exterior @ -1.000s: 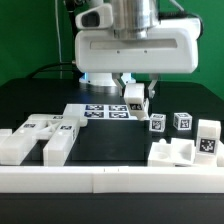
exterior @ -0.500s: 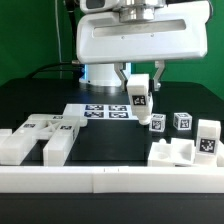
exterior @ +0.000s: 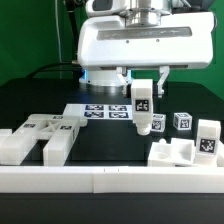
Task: Assemble chair
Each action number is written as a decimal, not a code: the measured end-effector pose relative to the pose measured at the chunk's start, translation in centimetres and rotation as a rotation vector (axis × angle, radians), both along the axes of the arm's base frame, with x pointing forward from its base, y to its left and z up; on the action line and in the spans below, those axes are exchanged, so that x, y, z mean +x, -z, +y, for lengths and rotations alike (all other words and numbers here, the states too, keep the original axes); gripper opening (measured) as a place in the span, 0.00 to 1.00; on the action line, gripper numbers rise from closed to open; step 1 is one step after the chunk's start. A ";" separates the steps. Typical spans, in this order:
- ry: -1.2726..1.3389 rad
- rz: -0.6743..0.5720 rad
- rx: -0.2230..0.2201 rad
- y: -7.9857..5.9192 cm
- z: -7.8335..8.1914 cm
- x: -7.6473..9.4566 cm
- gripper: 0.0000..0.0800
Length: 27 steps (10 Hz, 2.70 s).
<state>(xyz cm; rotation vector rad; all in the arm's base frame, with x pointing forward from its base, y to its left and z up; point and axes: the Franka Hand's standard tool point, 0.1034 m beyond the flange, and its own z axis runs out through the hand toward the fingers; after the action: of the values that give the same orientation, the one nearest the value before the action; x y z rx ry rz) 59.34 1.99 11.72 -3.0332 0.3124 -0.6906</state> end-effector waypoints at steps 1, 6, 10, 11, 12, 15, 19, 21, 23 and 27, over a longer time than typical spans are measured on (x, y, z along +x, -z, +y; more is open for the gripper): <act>0.002 0.002 0.001 0.1 0.0 -0.1 0.36; -0.022 -0.179 -0.068 0.3 0.5 0.9 0.36; -0.076 -0.144 -0.087 1.9 1.7 0.6 0.36; -0.076 -0.144 -0.087 1.9 1.8 0.6 0.36; -0.079 -0.144 -0.086 2.0 1.9 0.6 0.36; -0.082 -0.154 -0.084 1.8 2.3 1.6 0.36; -0.087 -0.148 -0.088 2.6 2.4 1.7 0.36; -0.091 -0.137 -0.089 3.3 2.6 1.4 0.36; -0.093 -0.129 -0.093 3.9 2.6 1.1 0.36; -0.097 -0.146 -0.100 4.2 2.7 1.1 0.36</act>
Offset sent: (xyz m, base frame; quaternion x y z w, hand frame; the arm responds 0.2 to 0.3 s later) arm 0.0000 0.0000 0.0000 0.0000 0.0000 0.0000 1.0000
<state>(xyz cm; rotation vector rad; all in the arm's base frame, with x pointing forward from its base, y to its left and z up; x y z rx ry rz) 60.42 4.69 7.55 -3.0425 0.1306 -0.9414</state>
